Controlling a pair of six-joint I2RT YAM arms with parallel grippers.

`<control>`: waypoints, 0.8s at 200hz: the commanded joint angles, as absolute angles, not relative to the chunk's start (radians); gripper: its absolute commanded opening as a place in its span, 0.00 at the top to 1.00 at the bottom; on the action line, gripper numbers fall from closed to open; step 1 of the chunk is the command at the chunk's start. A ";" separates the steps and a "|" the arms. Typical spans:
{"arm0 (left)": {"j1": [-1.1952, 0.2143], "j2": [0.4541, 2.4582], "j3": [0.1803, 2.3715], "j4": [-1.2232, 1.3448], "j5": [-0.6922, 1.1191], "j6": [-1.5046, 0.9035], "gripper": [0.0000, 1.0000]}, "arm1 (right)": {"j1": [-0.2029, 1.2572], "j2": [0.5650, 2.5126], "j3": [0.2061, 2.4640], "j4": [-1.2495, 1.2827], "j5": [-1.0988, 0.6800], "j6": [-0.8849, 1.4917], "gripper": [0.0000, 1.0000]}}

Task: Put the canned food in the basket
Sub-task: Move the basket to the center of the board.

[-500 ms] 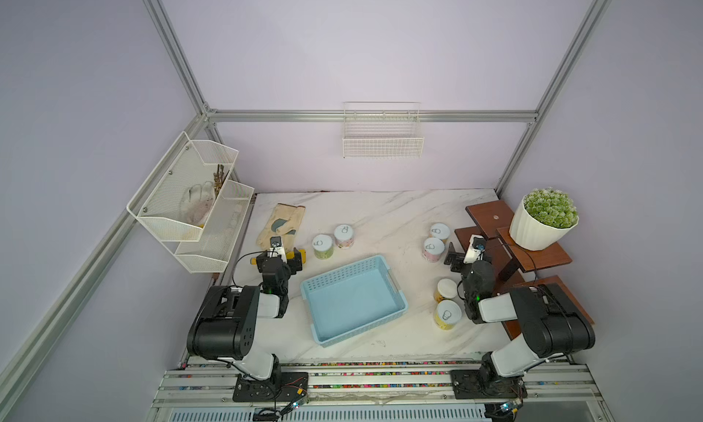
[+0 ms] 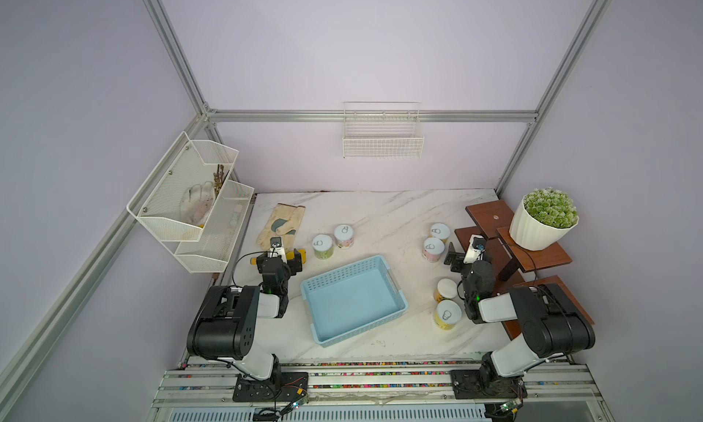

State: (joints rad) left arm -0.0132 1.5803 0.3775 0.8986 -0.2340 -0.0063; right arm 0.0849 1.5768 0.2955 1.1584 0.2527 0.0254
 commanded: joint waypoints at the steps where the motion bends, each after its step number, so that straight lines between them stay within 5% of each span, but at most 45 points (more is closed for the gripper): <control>1: -0.005 1.565 0.386 0.922 -0.219 -0.012 0.00 | 0.082 1.575 0.288 1.181 0.258 0.038 0.01; 72: -0.005 1.571 0.236 1.221 -0.207 -0.003 0.00 | 0.082 1.575 0.290 1.178 0.248 0.033 0.00; 160: -0.006 1.552 0.385 0.903 -0.330 -0.058 0.00 | 0.082 1.575 0.287 1.186 0.248 0.037 0.01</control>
